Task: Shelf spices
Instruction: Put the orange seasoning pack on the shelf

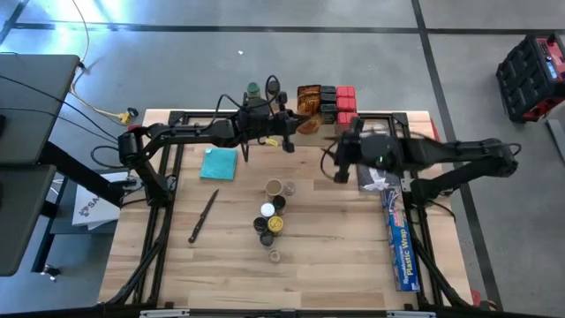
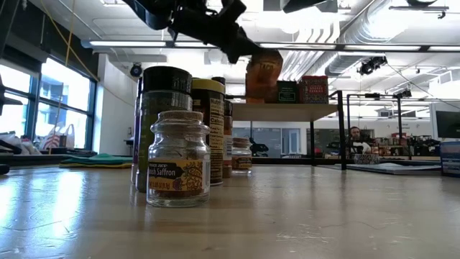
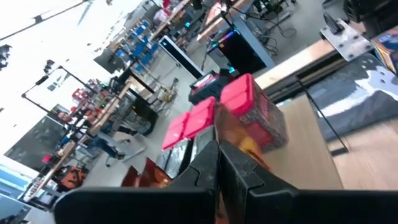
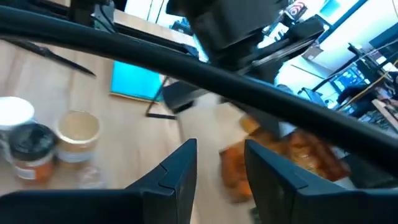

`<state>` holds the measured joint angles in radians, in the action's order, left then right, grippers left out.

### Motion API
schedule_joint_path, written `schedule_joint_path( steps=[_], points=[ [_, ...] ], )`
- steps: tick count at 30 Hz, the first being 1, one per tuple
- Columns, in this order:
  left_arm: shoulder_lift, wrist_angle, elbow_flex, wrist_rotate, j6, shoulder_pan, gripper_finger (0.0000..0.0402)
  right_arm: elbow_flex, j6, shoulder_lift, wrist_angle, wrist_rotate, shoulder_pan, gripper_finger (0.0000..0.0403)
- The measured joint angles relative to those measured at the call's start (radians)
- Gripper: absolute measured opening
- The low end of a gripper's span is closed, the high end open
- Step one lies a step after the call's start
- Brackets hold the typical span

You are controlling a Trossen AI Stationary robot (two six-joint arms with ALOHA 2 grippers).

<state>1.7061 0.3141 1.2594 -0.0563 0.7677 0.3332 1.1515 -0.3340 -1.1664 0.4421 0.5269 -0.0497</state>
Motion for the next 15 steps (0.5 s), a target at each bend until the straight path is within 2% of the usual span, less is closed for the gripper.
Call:
schedule_joint_path(
  steps=[5, 9, 11, 15],
  points=[
    [0.000, -0.045, 0.000, 0.000, 0.011, 0.000, 0.0001, 0.129, -0.098, -0.024, 0.115, -0.189, 0.164, 0.0128],
    [0.000, -0.044, 0.000, 0.000, 0.012, 0.003, 0.0001, 0.246, -0.144, -0.123, 0.248, -0.385, 0.280, 0.0128],
    [0.000, -0.047, 0.000, -0.001, 0.012, 0.008, 0.0001, 0.306, -0.167, -0.186, 0.318, -0.420, 0.319, 0.0128],
    [0.000, -0.055, 0.000, -0.003, 0.011, 0.014, 0.0001, 0.416, -0.191, -0.297, 0.411, -0.423, 0.370, 0.0128]
  ],
)
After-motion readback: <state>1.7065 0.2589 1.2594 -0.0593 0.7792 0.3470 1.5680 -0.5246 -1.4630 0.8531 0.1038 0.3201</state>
